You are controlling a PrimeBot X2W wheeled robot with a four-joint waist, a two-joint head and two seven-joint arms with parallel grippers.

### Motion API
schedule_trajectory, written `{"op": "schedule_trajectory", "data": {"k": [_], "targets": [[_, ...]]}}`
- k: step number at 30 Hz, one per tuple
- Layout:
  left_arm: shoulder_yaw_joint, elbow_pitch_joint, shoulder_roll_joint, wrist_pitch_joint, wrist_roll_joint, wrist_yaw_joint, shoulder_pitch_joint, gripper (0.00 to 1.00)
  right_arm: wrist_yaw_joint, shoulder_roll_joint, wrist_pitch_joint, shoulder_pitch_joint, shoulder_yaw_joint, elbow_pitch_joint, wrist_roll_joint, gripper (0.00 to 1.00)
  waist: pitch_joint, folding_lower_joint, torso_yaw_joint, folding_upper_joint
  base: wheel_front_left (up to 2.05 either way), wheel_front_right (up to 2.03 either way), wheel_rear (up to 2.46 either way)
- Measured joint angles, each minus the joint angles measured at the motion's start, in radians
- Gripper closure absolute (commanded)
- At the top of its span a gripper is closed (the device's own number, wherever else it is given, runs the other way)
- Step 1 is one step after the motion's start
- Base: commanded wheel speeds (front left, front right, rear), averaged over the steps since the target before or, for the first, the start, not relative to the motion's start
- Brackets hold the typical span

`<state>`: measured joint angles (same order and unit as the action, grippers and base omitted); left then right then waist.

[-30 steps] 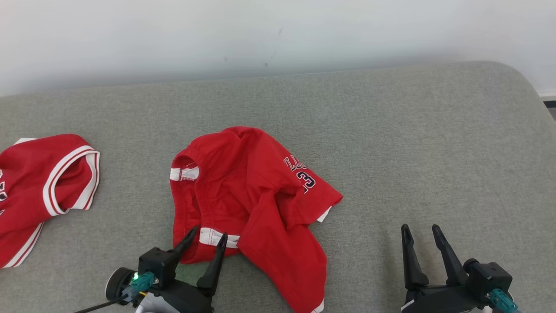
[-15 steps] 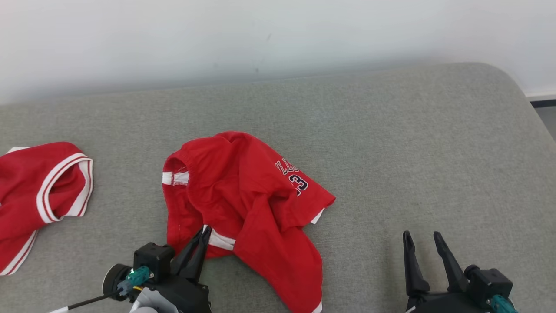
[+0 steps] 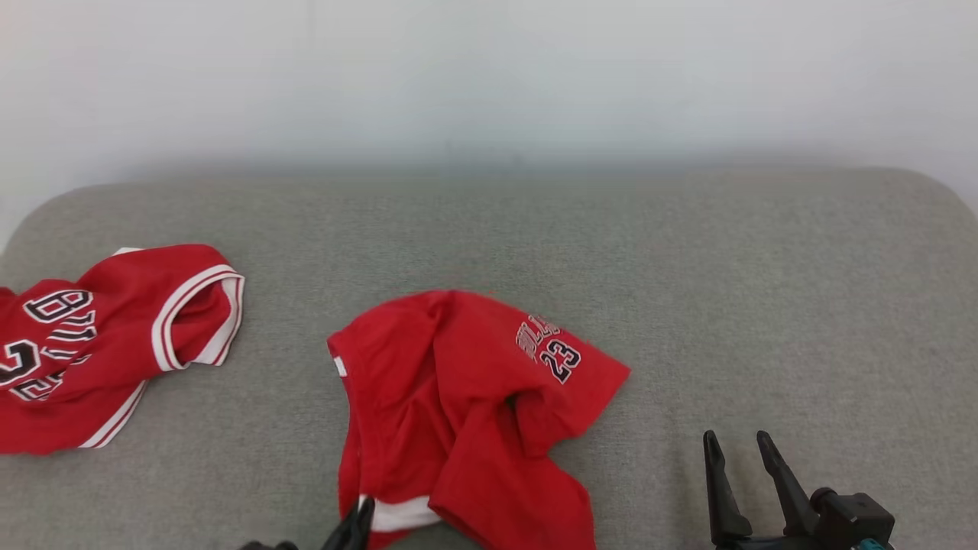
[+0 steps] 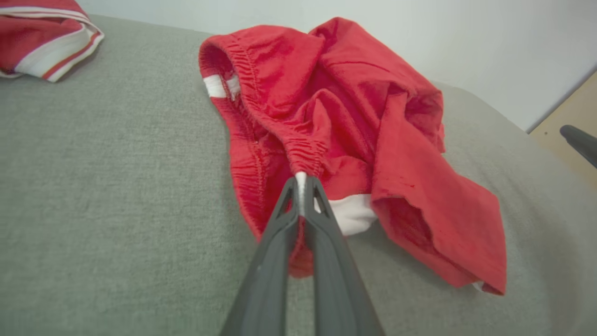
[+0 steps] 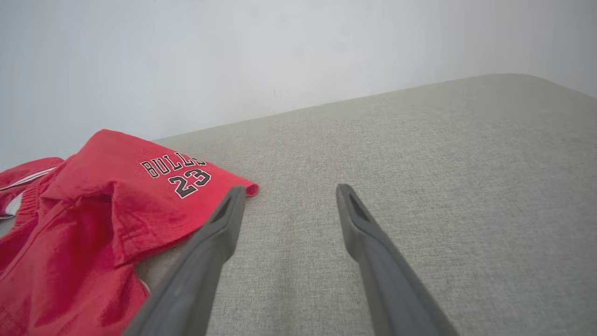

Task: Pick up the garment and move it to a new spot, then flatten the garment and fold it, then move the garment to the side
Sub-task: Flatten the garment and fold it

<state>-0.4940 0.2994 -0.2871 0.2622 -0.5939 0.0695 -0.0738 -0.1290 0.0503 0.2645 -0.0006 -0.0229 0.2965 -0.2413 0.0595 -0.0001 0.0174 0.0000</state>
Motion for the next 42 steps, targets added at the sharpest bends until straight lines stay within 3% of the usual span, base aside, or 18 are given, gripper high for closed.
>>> {"op": "schedule_trajectory", "data": {"k": [7,8,9,22,31,38,39,40,41,42], "targets": [[0.007,0.075,0.045,0.0,0.008,0.012,0.031,1.0,0.0,0.0,0.0,0.002,-0.01,0.002,0.006,0.0,-0.019,0.0,0.023,0.0,0.0,0.0,0.0],[0.012,0.081,0.052,0.0,0.012,0.016,0.031,0.81,0.0,0.0,0.0,0.001,-0.012,0.002,0.007,0.0,-0.02,0.0,0.023,0.0,0.0,0.0,0.0],[0.02,0.081,0.061,0.0,0.016,0.018,0.031,0.02,0.0,0.0,0.0,0.001,-0.019,0.0,0.009,0.0,-0.02,0.0,0.022,0.0,0.0,0.0,0.0],[0.282,-0.072,0.134,0.0,0.22,0.014,0.082,0.0,0.0,0.0,0.0,-0.003,-0.228,-0.016,0.027,0.0,-0.026,0.0,0.036,0.0,0.0,0.0,0.0],[0.425,-0.089,0.2,0.0,0.323,0.024,0.134,0.0,0.0,0.0,0.0,-0.039,-0.411,0.105,0.109,0.0,-0.026,0.0,0.036,0.0,0.0,0.0,0.0],[0.469,-0.079,0.225,0.0,0.352,0.045,0.135,0.0,0.0,0.005,0.0,-0.096,-0.437,0.257,0.258,0.0,-0.02,0.0001,0.04,0.0,0.0,0.0,0.0],[0.471,-0.077,0.226,0.0,0.354,0.045,0.135,0.0,0.0,0.005,0.0,-0.105,-0.435,0.293,0.274,0.05,-0.02,0.0001,0.041,0.0,0.0,0.0,0.0],[0.475,-0.075,0.228,0.0,0.356,0.046,0.135,0.0,0.0,0.005,0.0,-0.115,-0.433,0.32,0.293,0.58,-0.02,0.0001,0.041,0.0001,0.0,0.0,0.0],[0.478,-0.073,0.23,0.0,0.357,0.047,0.134,0.0,0.0,0.004,0.0,-0.122,-0.426,0.333,0.291,0.95,-0.019,0.0001,0.041,0.0001,0.0,0.0,0.0],[0.48,-0.072,0.231,0.0,0.357,0.049,0.133,0.0,0.0,0.002,0.0,-0.129,-0.415,0.337,0.271,1.0,-0.019,0.0001,0.042,0.0,0.0,0.0,0.0]]}}
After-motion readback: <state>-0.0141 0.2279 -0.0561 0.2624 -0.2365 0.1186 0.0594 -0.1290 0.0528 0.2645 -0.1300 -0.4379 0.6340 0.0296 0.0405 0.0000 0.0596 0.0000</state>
